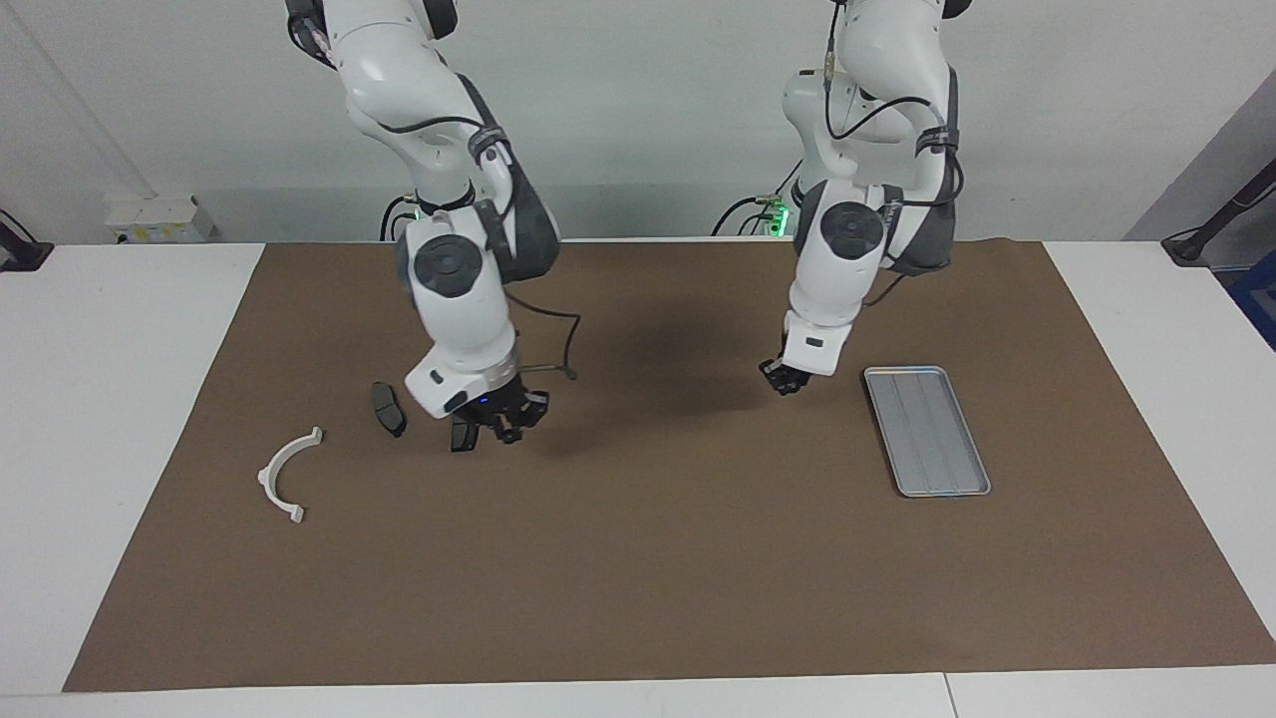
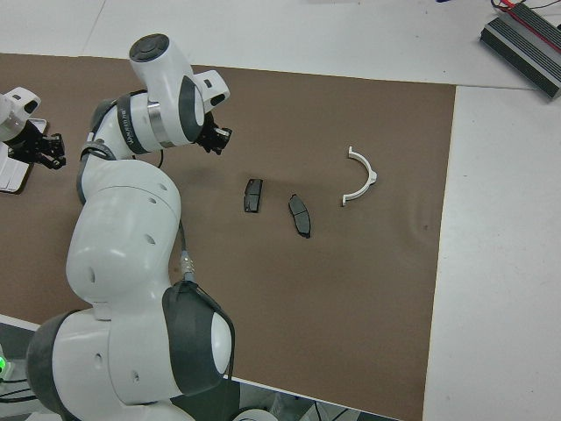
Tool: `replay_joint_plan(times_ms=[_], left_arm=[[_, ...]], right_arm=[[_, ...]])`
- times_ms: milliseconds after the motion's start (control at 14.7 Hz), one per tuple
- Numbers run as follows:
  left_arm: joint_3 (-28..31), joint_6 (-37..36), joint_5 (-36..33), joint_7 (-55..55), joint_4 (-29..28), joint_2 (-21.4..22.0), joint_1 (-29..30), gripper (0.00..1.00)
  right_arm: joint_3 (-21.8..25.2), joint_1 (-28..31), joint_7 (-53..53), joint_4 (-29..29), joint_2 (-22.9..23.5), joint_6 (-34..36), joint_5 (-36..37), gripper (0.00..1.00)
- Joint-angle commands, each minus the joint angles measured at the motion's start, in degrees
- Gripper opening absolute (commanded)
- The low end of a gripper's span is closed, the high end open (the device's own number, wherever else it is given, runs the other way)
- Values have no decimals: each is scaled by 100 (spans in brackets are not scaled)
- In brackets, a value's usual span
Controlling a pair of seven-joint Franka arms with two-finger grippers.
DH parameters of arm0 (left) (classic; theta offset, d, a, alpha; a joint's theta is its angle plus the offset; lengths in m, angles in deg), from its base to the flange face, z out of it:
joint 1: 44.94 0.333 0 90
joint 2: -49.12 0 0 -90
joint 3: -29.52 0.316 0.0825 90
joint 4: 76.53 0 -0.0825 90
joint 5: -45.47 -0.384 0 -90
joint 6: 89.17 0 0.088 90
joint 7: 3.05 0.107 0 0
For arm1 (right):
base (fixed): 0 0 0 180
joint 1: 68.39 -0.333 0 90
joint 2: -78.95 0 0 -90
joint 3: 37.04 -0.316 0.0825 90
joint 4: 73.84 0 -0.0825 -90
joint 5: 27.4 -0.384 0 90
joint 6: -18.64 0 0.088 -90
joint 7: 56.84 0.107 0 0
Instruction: Pick bearing gear from pile to tray
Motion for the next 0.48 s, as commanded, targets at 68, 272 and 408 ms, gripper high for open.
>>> replay_joint_plan(times_ms=[68, 272, 408], left_arm=[[-79, 18, -58, 1596, -240, 167, 774, 0], [-79, 80, -58, 2678, -292, 167, 1389, 0], [-79, 255, -58, 3286, -468, 176, 1662, 0]], right_arm=[[15, -1012, 1333, -17, 104, -220, 207, 0], [6, -1356, 2011, 0, 472, -677, 461, 0], [6, -1419, 2065, 96, 587, -915, 462, 0]])
